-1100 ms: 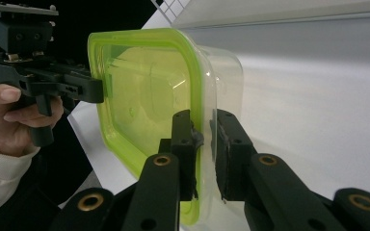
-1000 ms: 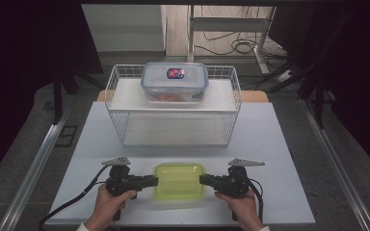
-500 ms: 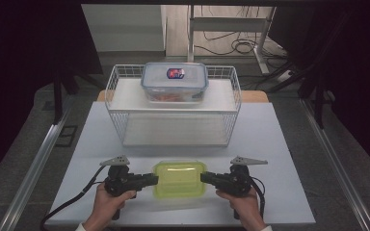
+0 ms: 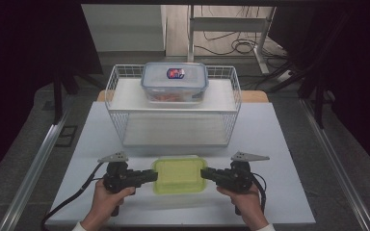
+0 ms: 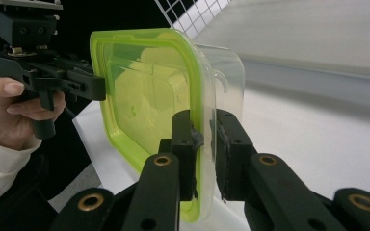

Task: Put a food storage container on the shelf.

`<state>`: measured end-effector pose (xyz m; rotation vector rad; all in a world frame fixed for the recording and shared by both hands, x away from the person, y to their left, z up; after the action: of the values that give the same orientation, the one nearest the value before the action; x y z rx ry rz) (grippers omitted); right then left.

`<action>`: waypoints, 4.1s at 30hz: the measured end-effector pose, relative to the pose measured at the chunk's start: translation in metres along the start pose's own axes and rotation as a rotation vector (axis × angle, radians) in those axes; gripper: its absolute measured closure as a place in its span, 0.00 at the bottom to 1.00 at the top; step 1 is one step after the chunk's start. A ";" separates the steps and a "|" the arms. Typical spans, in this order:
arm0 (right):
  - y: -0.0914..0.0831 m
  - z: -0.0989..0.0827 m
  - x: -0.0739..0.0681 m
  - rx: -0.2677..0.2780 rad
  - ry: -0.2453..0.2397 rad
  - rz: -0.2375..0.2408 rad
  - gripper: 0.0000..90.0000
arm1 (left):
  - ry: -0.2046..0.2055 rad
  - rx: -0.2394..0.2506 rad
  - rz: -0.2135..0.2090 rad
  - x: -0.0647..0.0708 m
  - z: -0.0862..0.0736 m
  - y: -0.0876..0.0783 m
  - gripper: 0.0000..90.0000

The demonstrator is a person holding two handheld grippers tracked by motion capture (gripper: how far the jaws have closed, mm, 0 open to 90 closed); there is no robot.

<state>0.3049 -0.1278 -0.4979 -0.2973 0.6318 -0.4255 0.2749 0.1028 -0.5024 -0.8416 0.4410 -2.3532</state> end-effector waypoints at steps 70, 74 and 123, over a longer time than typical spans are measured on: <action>-0.028 0.204 -0.047 0.126 -0.181 -0.005 0.88 | 0.138 0.190 0.009 0.013 0.199 -0.072 0.88; -0.029 0.216 -0.045 0.132 -0.184 -0.002 0.88 | 0.127 0.196 0.004 0.009 0.209 -0.070 0.88; 0.022 0.305 0.033 0.156 -0.006 -0.071 0.81 | -0.089 0.192 0.080 -0.072 0.298 -0.028 0.83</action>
<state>0.5250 -0.0816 -0.2885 -0.1733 0.5799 -0.5386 0.5049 0.1386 -0.3003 -0.8188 0.2036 -2.2326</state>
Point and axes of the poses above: each handheld gripper's, and its own axes: y roughly forward along the jaws, z roughly out of its top, x roughly to its right, the point moved 8 cm from there along y, roughly forward along the jaws, and after that the axes turned 5 degrees about z, right-handed, at the moved point
